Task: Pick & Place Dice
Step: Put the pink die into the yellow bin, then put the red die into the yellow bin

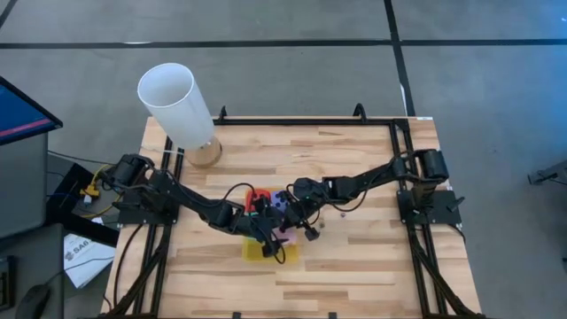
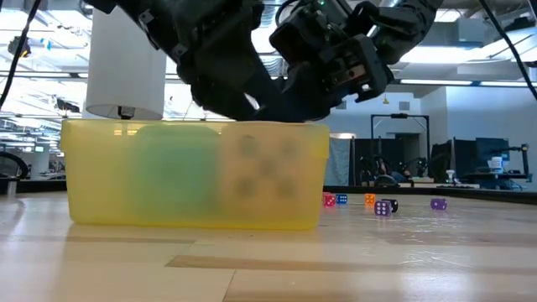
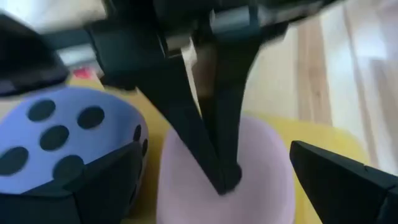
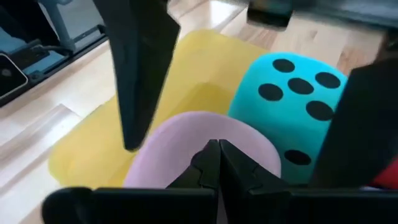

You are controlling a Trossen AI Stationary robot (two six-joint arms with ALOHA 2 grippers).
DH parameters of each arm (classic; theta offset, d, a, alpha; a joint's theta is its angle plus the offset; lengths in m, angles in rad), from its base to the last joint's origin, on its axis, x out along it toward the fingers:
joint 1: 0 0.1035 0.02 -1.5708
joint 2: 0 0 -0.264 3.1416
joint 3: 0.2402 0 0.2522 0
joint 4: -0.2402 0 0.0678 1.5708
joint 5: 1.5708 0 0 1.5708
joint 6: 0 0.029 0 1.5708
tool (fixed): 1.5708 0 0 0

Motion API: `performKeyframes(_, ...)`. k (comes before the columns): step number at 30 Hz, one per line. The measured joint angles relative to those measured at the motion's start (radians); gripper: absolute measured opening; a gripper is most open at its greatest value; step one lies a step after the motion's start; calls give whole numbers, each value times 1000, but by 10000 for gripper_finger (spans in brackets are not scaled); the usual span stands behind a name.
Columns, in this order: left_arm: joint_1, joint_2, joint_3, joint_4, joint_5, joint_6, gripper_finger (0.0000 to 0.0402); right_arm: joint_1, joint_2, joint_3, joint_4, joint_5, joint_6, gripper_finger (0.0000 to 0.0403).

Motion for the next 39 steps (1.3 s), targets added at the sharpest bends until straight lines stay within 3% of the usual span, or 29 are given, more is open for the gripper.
performKeyframes(8,-7,-120,0,-18,-4,31,398,-7,-23,-1,-28,11,0,0)
performKeyframes(12,-12,-175,0,-89,-41,34,397,-9,-62,-2,-47,65,0,0)
performKeyframes(15,-14,-196,0,-142,-86,34,396,-11,-104,-1,-55,86,-7,0)
performKeyframes(23,-14,-190,0,-176,-91,19,396,-30,-249,-2,-227,86,-32,0)
performKeyframes(34,-57,-190,-1,-155,-91,19,396,-90,-463,-191,-197,89,-38,0)
performKeyframes(39,-65,-190,-1,-159,-121,81,375,-151,-556,-289,-140,86,3,0)
